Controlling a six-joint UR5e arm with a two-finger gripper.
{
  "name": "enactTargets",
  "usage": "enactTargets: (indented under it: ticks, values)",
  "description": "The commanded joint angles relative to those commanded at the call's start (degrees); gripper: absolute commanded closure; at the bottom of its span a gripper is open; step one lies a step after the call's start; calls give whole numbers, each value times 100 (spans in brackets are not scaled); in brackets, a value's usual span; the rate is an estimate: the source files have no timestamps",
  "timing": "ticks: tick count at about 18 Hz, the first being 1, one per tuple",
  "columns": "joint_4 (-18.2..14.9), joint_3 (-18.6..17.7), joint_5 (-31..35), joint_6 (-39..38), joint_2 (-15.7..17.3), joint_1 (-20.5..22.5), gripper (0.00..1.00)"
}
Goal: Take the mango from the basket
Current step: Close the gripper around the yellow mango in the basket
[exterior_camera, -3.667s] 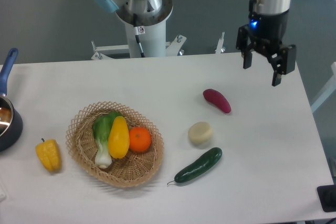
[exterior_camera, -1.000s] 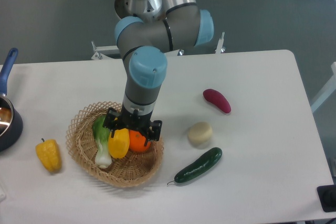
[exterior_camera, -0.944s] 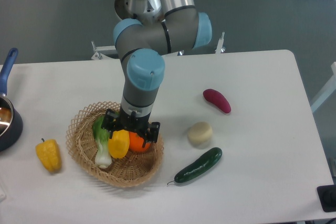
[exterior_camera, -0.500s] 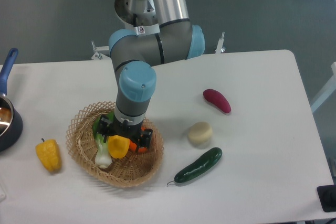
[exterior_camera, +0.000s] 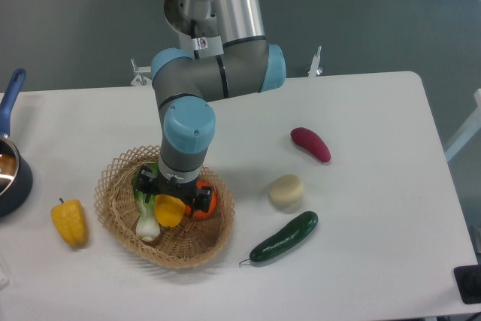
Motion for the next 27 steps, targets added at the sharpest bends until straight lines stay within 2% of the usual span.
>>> enactTargets:
  ticks: [7,8,13,17,24,27]
  values:
    - [0,-35,70,-9,-9,-62,0]
    - [0,-35,131,-9,-17,-70,3]
    - [0,-35,185,-9,-9,-114,30]
    - [0,-9,193,-26,26,-114,62]
    - [-18,193,184,35,176,-114,64]
    - [-18,526,185,96,299,-88,64]
